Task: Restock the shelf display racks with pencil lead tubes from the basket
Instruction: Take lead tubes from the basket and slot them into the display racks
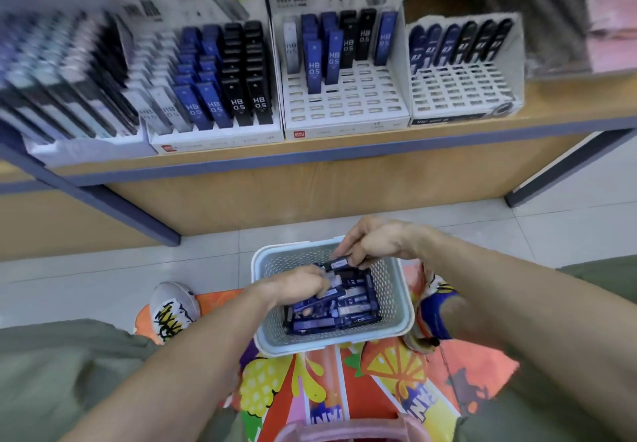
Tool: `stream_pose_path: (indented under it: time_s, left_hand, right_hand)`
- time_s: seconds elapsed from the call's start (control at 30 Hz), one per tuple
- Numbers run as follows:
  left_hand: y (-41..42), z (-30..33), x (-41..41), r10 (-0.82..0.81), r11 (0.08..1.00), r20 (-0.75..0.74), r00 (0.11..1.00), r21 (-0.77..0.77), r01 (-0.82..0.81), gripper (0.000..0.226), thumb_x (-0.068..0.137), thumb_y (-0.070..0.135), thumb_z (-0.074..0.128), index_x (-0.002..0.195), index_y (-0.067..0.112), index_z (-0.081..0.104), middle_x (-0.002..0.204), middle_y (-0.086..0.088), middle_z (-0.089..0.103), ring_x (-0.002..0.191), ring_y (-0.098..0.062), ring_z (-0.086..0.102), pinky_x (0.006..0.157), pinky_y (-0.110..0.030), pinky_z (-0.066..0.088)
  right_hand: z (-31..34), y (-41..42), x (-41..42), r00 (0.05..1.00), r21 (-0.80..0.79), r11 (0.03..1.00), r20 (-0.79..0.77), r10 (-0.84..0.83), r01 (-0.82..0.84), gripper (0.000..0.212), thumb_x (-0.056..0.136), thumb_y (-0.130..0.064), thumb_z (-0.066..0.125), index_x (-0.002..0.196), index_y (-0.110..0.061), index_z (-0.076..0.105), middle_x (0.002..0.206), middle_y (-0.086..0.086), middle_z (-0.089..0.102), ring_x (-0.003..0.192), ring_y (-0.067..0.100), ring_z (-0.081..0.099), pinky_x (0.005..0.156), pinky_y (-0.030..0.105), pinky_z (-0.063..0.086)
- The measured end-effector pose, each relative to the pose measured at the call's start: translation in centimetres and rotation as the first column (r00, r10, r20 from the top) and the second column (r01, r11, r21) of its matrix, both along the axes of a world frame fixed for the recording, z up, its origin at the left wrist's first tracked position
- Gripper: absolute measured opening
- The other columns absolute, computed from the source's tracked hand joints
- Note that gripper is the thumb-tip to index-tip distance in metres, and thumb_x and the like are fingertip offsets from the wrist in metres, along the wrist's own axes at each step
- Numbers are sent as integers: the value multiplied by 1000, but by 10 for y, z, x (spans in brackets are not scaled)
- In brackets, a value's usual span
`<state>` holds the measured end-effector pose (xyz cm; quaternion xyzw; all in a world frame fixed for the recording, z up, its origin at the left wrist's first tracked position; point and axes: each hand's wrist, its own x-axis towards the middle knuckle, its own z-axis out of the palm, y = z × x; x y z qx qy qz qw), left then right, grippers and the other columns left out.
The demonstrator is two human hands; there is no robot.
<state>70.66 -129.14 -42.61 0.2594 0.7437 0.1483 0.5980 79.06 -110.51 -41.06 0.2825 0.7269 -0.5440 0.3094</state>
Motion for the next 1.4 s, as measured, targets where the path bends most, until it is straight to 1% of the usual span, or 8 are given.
stream_pose_path:
  time_s: [0.1,0.2,0.27,0.53,0.73,0.83,1.17,1.4]
  left_hand:
    - [4,40,-6,70,983,105,992,164,-87,24,66,13,47,88,9,54,67,-5,51,52,-18,48,52,-29,38]
    - [8,83,-17,257,923,230,939,230,-309,18,75,0,42,90,3,49,57,-10,48,36,-19,46,36,-17,31]
    - [14,111,-27,355,866,301,885,251,-433,18,77,-4,40,92,1,48,64,-12,53,38,-20,47,34,-19,34]
    - [35,211,-64,469,642,538,700,336,-689,24,73,12,48,97,11,44,64,-3,37,41,-15,27,43,-21,25]
    - [37,212,-85,577,454,470,668,495,-741,18,90,3,72,101,5,59,57,0,34,44,-13,25,44,-25,23]
    - [40,198,-91,594,431,427,682,548,-717,35,83,9,81,116,6,68,60,-3,43,44,-14,29,46,-26,25]
    - [65,176,-89,637,361,471,611,518,-775,17,88,20,78,95,9,66,58,1,32,44,-14,27,46,-26,21]
    - [73,173,-82,622,371,506,598,482,-794,29,87,20,79,104,8,59,58,2,32,44,-14,26,44,-24,22]
  right_hand:
    - [50,12,-3,993,85,989,2,119,-119,30,85,7,68,111,-6,76,107,15,76,88,21,68,92,38,57]
    - [108,18,-7,993,66,993,-47,104,-100,24,90,7,64,110,-2,74,91,12,75,76,20,67,72,31,59]
    - [144,22,-10,994,10,1000,-109,5,-4,23,92,6,62,113,1,70,82,11,71,70,19,66,62,27,56]
    - [240,24,-29,906,-317,932,-317,-280,176,34,92,7,64,121,-6,52,101,28,72,81,31,66,80,40,55]
    - [243,33,-48,776,-430,826,-349,-525,365,17,89,10,67,106,11,71,101,27,73,78,25,71,71,27,62]
    - [231,39,-56,744,-397,801,-332,-580,447,16,87,8,71,101,13,73,96,23,75,78,24,73,70,25,62]
    - [215,47,-75,639,-395,755,-405,-654,523,30,85,13,71,111,0,63,99,25,75,85,28,75,74,26,63]
    - [211,55,-74,647,-216,849,-566,-511,481,43,91,8,67,127,-14,58,88,18,73,80,26,73,83,40,63]
